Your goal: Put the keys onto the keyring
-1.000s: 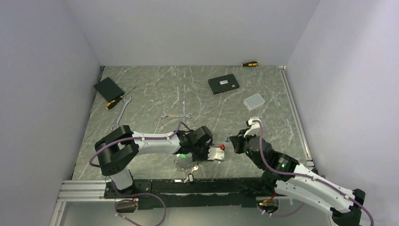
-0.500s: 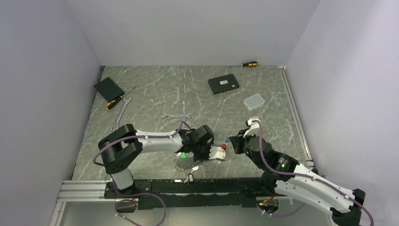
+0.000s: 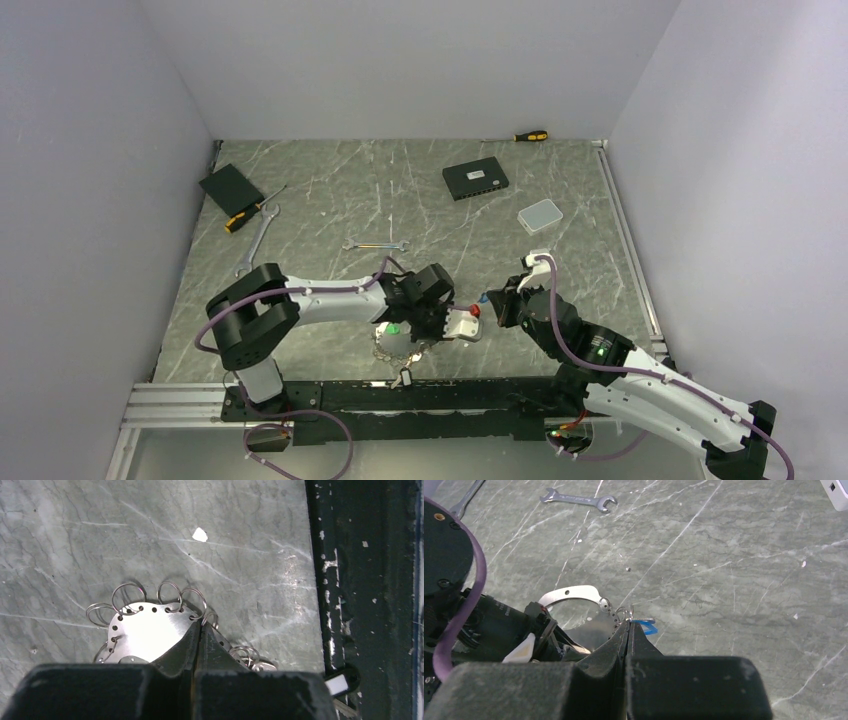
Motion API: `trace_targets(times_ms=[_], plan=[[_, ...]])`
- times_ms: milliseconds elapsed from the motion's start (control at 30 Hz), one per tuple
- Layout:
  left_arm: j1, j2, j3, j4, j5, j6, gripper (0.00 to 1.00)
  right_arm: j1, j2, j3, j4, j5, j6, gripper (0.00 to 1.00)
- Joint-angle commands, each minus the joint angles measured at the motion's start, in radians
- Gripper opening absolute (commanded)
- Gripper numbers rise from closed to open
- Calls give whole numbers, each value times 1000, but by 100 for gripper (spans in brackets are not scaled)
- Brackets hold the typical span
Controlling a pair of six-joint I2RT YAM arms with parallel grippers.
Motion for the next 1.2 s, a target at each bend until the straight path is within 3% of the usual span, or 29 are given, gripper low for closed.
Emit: trace_targets(times_ms=[0, 333, 533, 700, 800, 900, 1167], plan=[[4, -94, 12, -37, 28, -21, 0, -2, -11, 2, 45, -1, -11, 0], [4, -422, -62, -8, 59, -54, 0, -3, -55, 3, 113, -103, -58, 0], [4, -597, -91, 24, 73, -74, 0, -2, -22, 67, 264, -283, -169, 0], [4, -729, -159, 40, -11, -59, 0, -2, 80, 160, 323, -424, -240, 0], [4, -798, -254, 142, -77, -95, 0, -2, 134, 188, 335, -431, -237, 0], [4, -814, -347, 256, -162, -203, 0, -1, 177, 195, 352, -455, -220, 0], [2, -746, -333, 171, -362, -359, 0, 1, 283, 185, 355, -590, -176, 0]])
